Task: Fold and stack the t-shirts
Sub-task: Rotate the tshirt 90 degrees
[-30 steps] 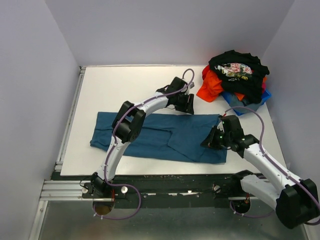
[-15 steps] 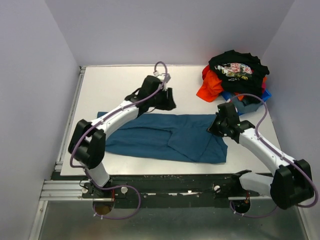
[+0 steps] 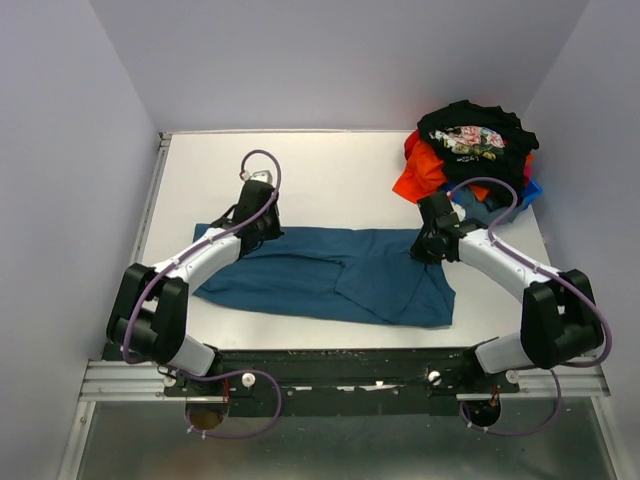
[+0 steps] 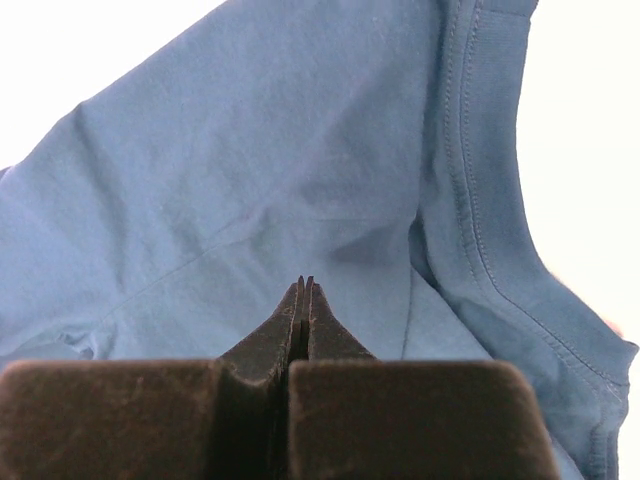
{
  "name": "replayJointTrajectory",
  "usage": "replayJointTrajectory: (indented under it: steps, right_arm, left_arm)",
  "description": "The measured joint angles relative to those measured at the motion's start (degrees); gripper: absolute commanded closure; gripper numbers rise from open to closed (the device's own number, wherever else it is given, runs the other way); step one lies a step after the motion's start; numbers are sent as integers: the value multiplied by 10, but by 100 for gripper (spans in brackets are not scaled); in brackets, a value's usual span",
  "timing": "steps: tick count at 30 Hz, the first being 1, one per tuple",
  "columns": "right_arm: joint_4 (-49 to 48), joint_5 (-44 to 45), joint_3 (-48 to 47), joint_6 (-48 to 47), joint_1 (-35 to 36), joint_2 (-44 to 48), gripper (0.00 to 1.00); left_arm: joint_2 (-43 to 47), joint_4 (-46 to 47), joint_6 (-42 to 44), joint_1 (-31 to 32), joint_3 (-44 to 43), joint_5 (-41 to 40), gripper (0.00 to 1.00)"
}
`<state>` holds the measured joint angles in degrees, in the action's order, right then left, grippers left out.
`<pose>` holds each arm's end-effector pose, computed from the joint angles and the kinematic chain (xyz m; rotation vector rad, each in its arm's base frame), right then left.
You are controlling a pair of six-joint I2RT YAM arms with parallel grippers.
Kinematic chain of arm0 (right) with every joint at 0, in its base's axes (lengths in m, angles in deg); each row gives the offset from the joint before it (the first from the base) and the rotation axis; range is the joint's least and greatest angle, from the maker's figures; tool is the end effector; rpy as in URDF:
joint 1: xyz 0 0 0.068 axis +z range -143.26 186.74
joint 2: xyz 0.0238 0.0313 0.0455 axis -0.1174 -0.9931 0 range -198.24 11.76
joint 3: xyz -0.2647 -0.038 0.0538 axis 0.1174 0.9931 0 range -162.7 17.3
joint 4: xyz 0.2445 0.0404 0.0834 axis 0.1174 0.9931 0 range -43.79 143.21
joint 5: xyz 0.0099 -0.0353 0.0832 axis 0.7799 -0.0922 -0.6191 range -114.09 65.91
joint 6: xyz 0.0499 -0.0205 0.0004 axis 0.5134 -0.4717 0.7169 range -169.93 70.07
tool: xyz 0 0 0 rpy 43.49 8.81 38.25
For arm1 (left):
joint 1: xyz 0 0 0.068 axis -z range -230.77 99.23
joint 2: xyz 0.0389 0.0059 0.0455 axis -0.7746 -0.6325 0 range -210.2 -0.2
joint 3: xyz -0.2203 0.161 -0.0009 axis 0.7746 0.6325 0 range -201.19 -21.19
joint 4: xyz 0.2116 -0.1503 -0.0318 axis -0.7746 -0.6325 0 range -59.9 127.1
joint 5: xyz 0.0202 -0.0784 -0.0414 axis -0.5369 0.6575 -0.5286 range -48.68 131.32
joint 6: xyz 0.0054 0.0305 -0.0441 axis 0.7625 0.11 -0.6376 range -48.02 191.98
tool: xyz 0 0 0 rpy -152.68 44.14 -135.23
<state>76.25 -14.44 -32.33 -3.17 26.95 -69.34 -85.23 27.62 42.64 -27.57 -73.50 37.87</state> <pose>0.2568 0.0882 0.2017 0.6590 2.5471 0.1833 0.2921 -0.1229 0.2210 -0.1564 2.3337 -0.3958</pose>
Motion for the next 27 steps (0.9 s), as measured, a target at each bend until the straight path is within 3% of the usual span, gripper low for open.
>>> replayJointTrajectory:
  steps: [6, 16, 21, 27]
  right_arm:
    - [5, 3, -28, 14, 0, -49, 99]
    - [29, 5, -54, 28, 7, -126, 99]
    - [76, 29, -160, 18, 49, -213, 99]
    - [117, 39, -275, -3, 87, -302, 99]
  left_arm:
    - [-4, -1, -47, -26, 29, -47, 100]
    - [-88, -15, -106, -44, 24, -42, 100]
    - [-78, 5, -137, -45, 46, -36, 100]
    - [-7, 55, -191, -34, 137, -19, 100]
